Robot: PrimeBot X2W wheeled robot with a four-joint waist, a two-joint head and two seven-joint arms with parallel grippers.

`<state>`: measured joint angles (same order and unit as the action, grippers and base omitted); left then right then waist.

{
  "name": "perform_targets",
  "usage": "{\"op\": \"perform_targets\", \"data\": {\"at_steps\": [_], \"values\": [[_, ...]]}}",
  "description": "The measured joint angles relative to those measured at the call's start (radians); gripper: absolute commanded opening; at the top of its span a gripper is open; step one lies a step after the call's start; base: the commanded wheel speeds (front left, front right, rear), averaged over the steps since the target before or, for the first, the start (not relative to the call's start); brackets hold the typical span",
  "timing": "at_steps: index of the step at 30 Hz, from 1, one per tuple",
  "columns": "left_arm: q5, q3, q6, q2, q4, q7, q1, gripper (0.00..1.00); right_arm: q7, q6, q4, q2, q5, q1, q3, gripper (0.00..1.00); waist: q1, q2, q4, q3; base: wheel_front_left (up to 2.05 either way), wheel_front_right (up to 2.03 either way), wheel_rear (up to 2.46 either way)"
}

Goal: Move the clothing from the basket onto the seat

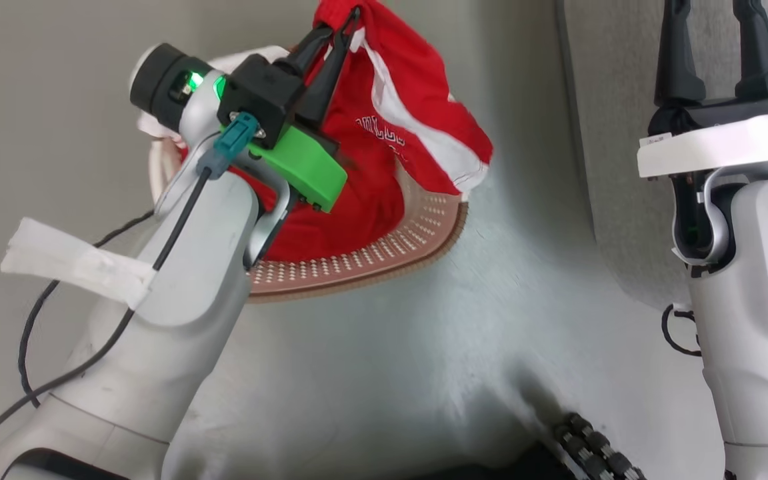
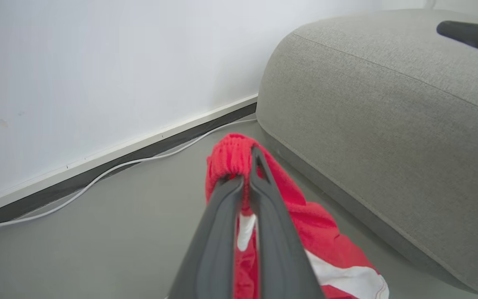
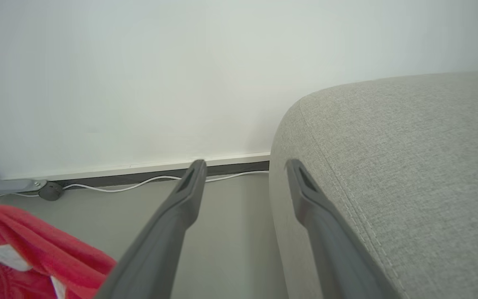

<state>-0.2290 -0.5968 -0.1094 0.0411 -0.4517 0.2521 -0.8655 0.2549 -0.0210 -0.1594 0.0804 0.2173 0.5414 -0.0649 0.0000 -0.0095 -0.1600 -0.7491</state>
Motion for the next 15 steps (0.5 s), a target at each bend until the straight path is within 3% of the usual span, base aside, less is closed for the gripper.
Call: {"op": "perform_targets", "data": {"at_steps": [15], "values": [[-0.021, 0.016, 0.005, -0.004, 0.047, 0.0, 0.067, 0.0, 0.0, -0.023, -0.063, 0.008, -0.026, -0.096, 0.022, 1.0, 0.0, 0.0, 0.106, 0.223, 0.0, 0.0, 0.0]]}}
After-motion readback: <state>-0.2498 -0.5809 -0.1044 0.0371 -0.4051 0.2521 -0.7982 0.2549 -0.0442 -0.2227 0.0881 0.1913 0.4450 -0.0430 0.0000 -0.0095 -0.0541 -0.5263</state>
